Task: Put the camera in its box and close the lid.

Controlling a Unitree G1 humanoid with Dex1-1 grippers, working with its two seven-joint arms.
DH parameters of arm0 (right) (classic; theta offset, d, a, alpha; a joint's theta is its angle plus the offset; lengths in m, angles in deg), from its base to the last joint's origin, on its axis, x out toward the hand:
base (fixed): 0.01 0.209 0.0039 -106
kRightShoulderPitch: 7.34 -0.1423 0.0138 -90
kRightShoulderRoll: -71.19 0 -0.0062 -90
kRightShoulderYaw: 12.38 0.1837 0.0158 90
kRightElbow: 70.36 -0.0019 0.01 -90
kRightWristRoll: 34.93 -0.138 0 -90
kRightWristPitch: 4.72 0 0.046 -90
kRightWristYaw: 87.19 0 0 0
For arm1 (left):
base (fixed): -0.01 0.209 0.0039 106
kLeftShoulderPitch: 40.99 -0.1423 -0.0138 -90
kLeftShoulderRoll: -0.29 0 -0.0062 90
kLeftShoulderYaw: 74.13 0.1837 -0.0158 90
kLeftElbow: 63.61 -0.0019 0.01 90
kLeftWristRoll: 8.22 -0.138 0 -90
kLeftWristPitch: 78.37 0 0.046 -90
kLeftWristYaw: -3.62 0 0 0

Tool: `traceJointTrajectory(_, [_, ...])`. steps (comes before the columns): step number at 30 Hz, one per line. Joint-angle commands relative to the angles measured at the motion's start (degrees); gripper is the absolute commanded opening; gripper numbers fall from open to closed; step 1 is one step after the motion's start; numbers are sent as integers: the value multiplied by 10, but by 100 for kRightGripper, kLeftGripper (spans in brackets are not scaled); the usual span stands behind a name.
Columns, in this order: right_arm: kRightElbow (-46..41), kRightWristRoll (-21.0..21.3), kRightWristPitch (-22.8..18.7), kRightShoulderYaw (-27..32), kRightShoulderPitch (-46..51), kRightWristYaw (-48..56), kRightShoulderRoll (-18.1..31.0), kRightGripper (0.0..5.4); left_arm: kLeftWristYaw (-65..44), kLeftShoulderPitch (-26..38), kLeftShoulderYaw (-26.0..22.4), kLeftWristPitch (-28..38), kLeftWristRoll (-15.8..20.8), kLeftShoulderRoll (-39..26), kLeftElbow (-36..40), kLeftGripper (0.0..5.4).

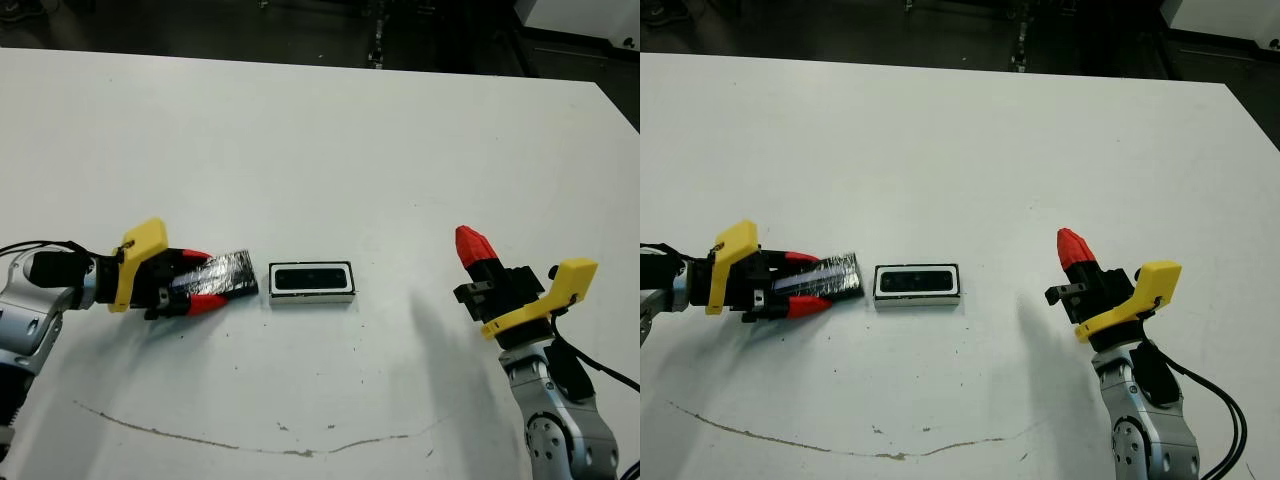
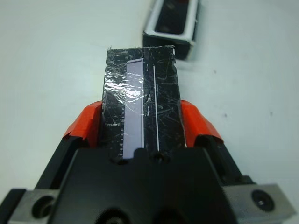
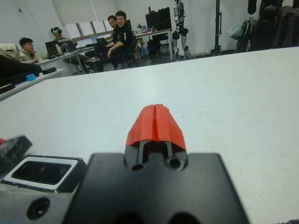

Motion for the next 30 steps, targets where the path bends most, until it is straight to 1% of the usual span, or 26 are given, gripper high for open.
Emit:
traceJointTrajectory(1, [-1,-2,-4,3,7,-1,8,0,19,0,-17,-29,21,9,19,315])
traceJointTrajectory(5, [1,-3,-8,4,7,0,11,0,29,19,-11,-64,33,16,27,315])
traceJointTrajectory(7, [3,-2,-7,3,7,1,11,0,30,30,-3,-75,30,19,23,315])
traceJointTrajectory(10, [6,2,-2,0,8,1,9,0,25,42,8,-69,22,26,14,315])
traceJointTrajectory(12, [9,-1,-2,-2,8,4,7,0,24,49,15,-86,24,25,11,315])
traceJointTrajectory(15, [12,-4,-3,-4,7,3,4,0,13,56,25,-81,23,26,0,315])
traceJointTrajectory(19, [6,6,-3,-9,11,-7,3,0,-6,66,37,-80,24,26,-13,315])
traceJointTrajectory(24, [3,6,-4,-13,11,-13,1,0,-24,83,58,-78,16,31,-28,315])
traceJointTrajectory(30, [0,4,-8,-15,13,-18,1,0,-47,106,81,-66,9,48,-64,315])
